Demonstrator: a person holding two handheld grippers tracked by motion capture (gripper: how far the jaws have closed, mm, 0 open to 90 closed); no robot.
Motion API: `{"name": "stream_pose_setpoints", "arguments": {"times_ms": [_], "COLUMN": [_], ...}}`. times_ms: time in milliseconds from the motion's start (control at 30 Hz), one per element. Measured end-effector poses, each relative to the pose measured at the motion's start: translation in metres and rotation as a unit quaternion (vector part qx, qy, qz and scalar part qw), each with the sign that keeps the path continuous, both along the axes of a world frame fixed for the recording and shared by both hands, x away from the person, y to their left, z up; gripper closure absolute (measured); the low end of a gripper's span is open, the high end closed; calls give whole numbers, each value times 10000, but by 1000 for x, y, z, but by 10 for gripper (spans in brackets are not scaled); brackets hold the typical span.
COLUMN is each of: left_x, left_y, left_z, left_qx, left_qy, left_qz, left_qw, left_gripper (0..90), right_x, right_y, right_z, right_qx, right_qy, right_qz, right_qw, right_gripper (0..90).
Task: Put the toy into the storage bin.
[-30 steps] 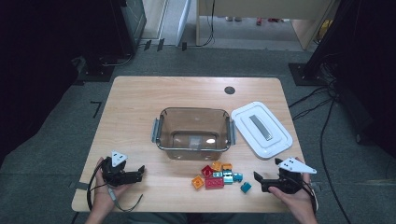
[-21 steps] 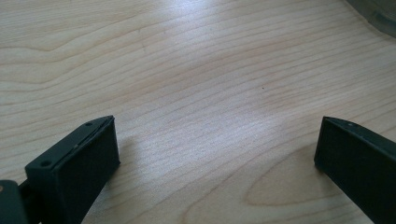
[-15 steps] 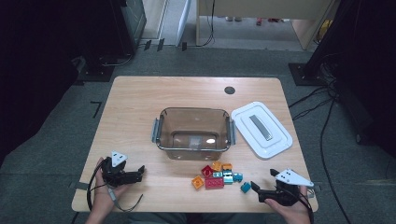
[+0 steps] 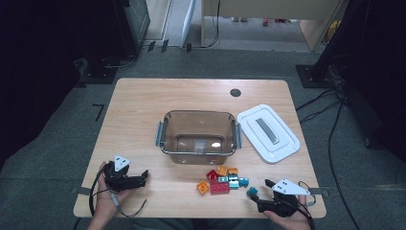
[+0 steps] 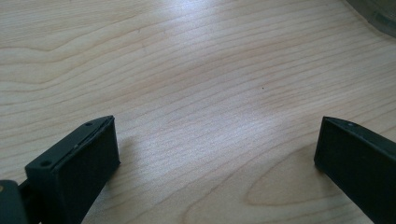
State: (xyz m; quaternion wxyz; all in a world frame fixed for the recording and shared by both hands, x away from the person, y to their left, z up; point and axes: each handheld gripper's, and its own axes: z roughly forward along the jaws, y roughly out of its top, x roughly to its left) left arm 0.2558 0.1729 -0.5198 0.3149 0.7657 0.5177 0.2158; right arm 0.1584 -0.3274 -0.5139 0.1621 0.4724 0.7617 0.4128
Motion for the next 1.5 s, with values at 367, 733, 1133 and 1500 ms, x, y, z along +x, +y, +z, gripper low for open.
{"name": "stream_pose_setpoints", "arguments": {"times_ms": [367,733,1133,1500], "left_x": [0,0,0,0], "left_y": [0,0,0,0], "left_z": [0,0,0,0], "left_qx": [-2,-4,-2,-2], "left_qy": [2,2,2,2], "left_qz": [-18,-24,-25,-25], "left_qw": [10000,10000,10000,10000], "left_gripper": [0,0,0,0], "right_x": [-1,0,13,34], "right_y": [13,9,-1,0], "right_z": [-9,-9,13,63], "right_qx": [-504,-389,-118,-119], "right_qy": [-62,-61,-57,-282], "right_qz": [175,326,319,450], "right_qw": [9986,9987,9994,9985], "right_gripper": [453,598,599,600]}}
